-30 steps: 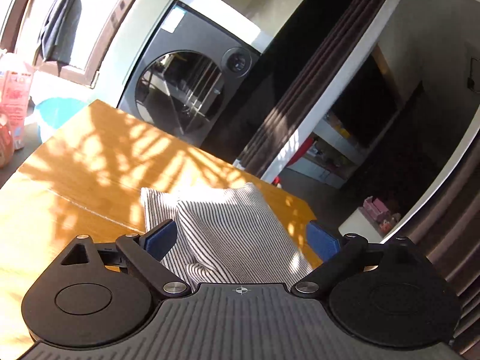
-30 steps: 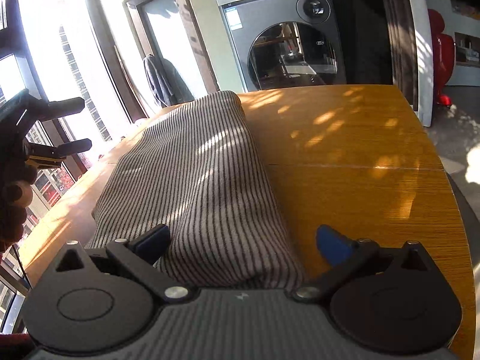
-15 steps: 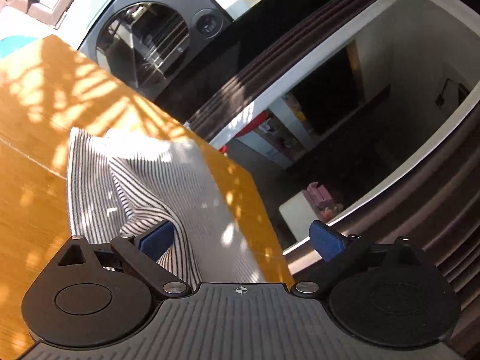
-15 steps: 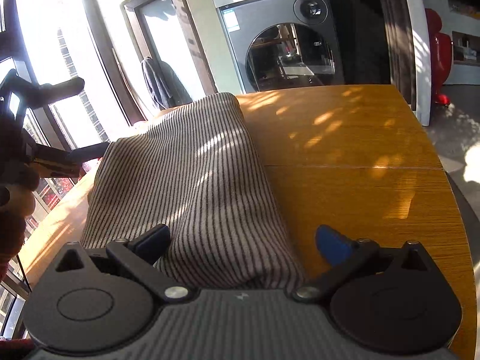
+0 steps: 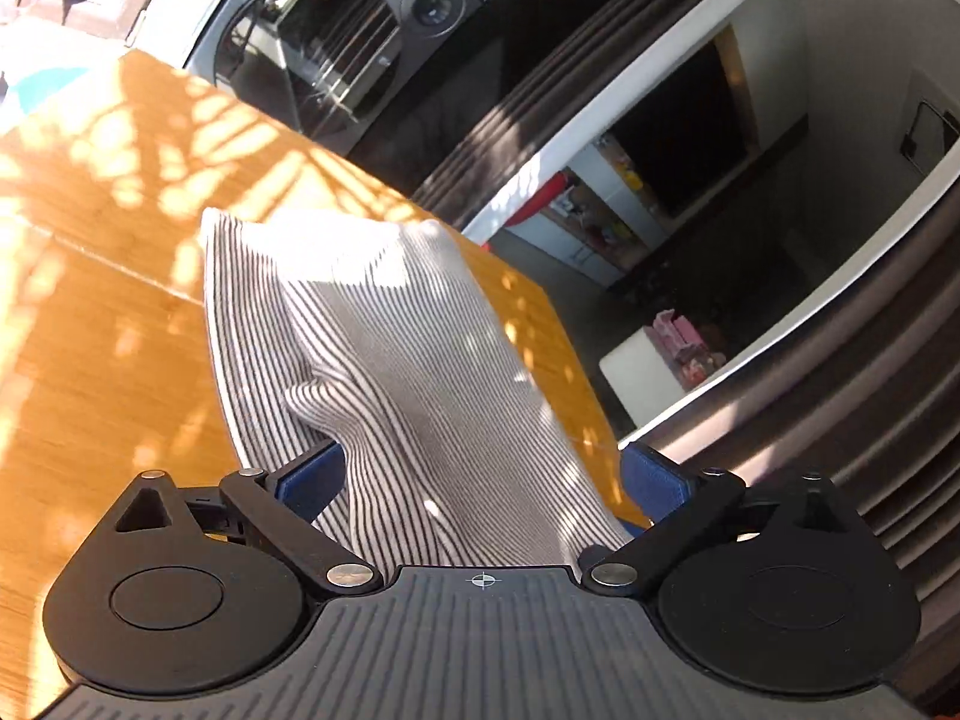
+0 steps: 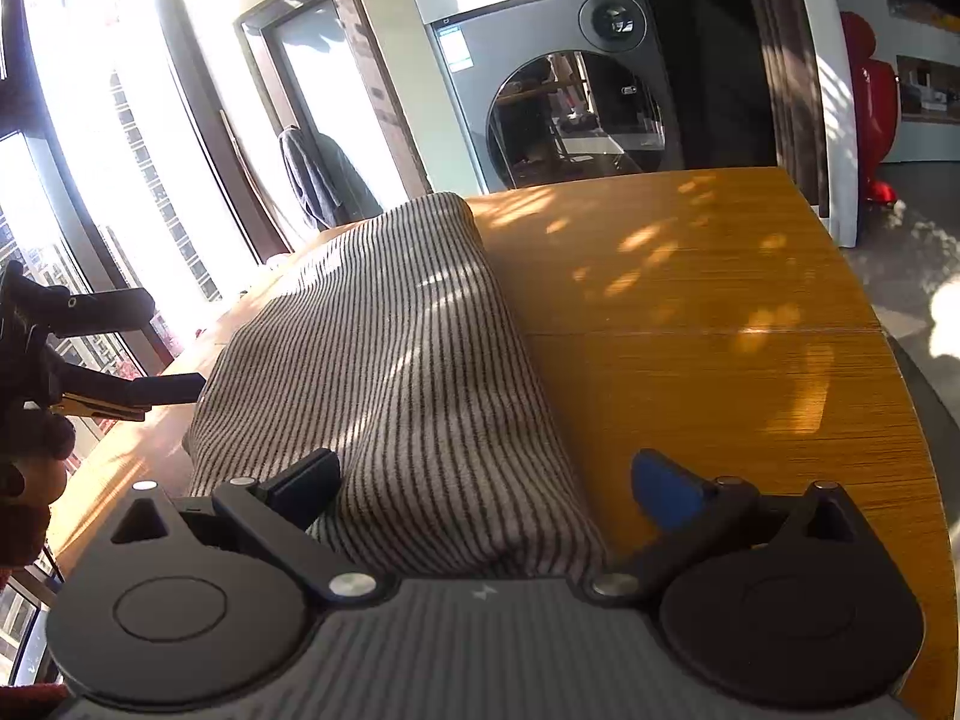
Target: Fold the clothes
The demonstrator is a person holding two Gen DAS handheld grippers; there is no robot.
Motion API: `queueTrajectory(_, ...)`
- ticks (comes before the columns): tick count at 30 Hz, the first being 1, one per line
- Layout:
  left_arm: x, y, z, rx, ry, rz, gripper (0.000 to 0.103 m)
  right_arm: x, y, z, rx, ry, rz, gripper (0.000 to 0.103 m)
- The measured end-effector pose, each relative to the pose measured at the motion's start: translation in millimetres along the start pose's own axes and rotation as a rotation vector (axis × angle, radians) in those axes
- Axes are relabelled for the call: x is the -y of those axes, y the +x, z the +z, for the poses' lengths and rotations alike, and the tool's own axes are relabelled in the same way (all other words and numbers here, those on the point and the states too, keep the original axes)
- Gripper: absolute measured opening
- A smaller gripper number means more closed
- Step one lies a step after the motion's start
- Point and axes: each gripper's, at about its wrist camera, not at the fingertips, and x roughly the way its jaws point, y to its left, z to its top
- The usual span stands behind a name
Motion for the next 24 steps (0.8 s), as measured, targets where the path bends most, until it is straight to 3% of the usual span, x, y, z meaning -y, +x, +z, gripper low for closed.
queueTrajectory(2,-12,7,-6,-0.013,-0.051,0.015,0.074,0,-1,0,0.0,0.001,0.0,0.103)
queueTrajectory(5,-21,15,-11,-0.007,-0.109,0.002,0.064,0,-2,0,0.002,0.005,0.003,0.103)
queueTrajectory(8,-23,15,-4,0.019,-0.152,-0.071,0.05,2,-2,0,0.006,0.013,0.008,0.103)
queueTrajectory(13,-9,-7,29,0.166,-0.157,-0.231,0.051,4,-4,-1,0.014,0.03,0.014,0.103)
queueTrajectory(15,-4,-16,36,0.196,-0.147,-0.255,0.053,5,-5,-1,0.019,0.04,0.018,0.103)
queueTrajectory(21,14,-35,38,0.259,-0.062,-0.209,0.061,6,-8,-1,0.024,0.05,0.016,0.103)
queueTrajectory(24,18,-35,37,0.237,-0.019,-0.093,0.063,6,-9,-1,0.024,0.049,0.016,0.103)
